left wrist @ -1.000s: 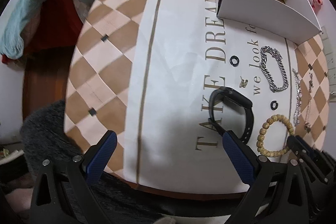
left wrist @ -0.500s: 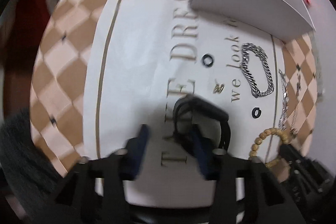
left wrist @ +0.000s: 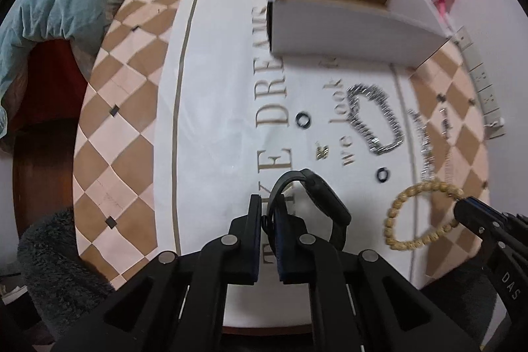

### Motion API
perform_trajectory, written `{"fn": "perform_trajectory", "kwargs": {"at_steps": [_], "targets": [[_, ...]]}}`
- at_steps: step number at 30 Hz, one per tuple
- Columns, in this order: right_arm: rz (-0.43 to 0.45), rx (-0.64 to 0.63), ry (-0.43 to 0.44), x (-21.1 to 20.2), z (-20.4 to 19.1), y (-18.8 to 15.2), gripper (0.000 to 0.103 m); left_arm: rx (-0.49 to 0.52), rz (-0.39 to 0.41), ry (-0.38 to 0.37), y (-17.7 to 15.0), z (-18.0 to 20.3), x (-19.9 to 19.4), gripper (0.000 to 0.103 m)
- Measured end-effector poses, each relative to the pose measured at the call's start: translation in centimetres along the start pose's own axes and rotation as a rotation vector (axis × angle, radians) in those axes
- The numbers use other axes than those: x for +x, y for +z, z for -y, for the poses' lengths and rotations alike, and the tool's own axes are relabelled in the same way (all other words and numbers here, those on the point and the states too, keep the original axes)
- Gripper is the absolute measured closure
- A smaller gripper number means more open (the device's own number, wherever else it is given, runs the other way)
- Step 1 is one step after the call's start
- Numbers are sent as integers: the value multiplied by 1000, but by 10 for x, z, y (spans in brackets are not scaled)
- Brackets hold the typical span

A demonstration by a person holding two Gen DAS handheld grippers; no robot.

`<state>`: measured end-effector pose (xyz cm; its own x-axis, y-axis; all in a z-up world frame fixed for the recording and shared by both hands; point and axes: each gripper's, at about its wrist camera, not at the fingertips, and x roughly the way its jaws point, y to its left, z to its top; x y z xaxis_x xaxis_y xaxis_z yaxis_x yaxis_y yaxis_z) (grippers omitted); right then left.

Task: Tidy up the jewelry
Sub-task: 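Carry the watch band and bead bracelet into the cardboard box and open both tools, then lift both open tools out of the box and back away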

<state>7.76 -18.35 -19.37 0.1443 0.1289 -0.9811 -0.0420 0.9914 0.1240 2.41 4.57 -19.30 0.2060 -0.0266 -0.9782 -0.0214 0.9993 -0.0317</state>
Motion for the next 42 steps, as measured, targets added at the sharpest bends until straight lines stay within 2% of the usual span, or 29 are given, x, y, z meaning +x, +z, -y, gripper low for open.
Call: {"fn": "perform_trajectory", "kwargs": {"at_steps": [6,11,16,24,32,34,35,36,37,38,39,42], "targets": [[87,-17,74,-47,-14,28,94,-6,75,-55,23,-1,-43,98],[187,-40,118,-88,-18,70,94,-8,134,-97,81,16,-57,98],[246,-75,132,-104,-23,125,94,-11,163,-124,143,34,-58,98],[185,-74,130,-65,-26,203,94,-31,109,-173,212,30,-35,98],[94,-72,189,-20,-21,236,93,-66,42,-190,245,27,-5,92],[37,-76,187,-3,-20,240,88,-61,38,-151,249,28,-1,87],[24,-75,180,1,-18,242,82,-56,45,-136,250,28,0,76],[21,-73,168,4,-15,242,58,-53,53,-126,250,28,0,55],[24,-64,164,5,-12,241,37,-56,61,-120,250,27,-1,41],[31,-57,158,5,-9,239,33,-63,69,-113,249,25,-2,19],[40,-56,147,3,-7,237,33,-65,83,-104,249,24,-3,14],[73,-62,78,-3,-3,230,33,-62,102,-59,243,22,-6,12]]}}
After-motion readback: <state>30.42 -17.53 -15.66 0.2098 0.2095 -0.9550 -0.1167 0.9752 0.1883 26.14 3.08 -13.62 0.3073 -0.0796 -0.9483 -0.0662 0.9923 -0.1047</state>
